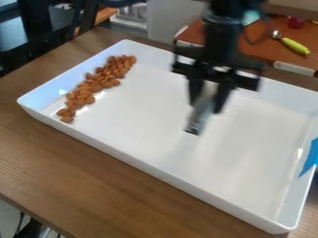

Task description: Sweep into pile

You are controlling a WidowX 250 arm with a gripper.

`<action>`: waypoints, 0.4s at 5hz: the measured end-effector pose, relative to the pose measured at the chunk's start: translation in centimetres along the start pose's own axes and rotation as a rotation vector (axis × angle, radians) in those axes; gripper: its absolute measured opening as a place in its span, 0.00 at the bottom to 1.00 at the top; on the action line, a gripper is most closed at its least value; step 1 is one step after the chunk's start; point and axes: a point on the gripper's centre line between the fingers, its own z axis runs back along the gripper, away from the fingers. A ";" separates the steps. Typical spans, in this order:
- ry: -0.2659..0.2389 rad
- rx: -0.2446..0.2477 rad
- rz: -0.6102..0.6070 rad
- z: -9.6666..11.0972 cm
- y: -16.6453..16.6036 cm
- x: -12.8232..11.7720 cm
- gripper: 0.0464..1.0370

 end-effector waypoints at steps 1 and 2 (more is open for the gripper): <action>0.019 0.044 0.009 -1.5 -3.6 0.5 0.33; 0.025 0.107 -0.006 -3.5 -6.6 0.8 0.33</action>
